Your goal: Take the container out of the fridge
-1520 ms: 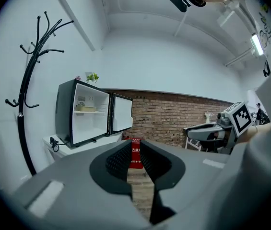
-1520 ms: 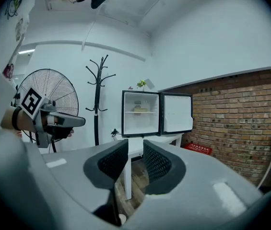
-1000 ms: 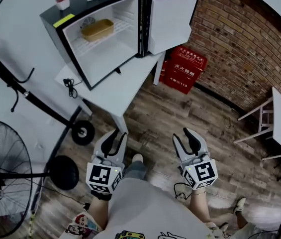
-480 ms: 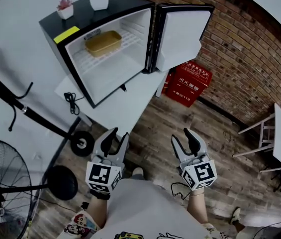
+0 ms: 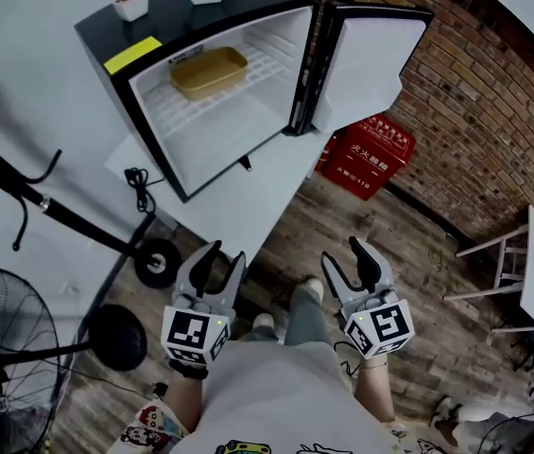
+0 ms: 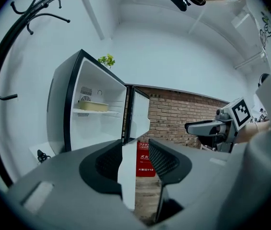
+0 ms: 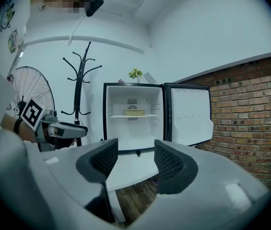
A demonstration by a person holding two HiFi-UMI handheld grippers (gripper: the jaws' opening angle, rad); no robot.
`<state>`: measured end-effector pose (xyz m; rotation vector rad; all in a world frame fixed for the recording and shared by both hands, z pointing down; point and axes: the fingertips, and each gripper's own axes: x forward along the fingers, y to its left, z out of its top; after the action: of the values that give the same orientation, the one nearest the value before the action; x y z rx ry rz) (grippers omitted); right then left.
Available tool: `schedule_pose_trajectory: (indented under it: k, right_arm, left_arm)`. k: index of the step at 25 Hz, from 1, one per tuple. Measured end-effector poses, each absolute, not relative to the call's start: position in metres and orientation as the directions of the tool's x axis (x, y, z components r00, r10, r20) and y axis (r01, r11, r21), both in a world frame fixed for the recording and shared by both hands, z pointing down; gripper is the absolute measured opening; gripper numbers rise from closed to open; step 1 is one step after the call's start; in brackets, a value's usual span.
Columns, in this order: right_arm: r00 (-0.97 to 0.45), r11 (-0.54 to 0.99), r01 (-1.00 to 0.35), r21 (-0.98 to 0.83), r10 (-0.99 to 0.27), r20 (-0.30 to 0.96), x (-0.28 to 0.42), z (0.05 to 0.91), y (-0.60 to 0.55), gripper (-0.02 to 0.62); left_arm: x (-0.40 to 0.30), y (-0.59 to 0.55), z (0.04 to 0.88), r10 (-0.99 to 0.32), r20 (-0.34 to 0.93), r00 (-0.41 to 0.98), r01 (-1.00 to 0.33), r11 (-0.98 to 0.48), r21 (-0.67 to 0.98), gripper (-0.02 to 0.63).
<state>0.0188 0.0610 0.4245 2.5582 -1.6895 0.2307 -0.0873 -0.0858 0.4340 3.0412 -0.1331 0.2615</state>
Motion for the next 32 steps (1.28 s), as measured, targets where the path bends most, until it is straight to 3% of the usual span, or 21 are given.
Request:
schedule_pose_trajectory:
  k: [16, 32]
  right_arm:
    - [0.206, -0.212, -0.977, -0.012, -0.963, 0.171, 0.086, 0.428, -0.023, 0.25]
    - [-0.197, 0.204, -0.978, 0.039, -0.972, 0.132, 0.182, 0.386, -0.126, 0.251]
  left_arm:
    - [-0.051, -0.14, 0.442, -0.246, 0.173, 0.954, -0.265, -0.96, 0.094, 0.195]
    - [0.026, -0.182, 0.411, -0.588, 0.131, 0.798, -0.6, -0.797, 0.077, 0.196]
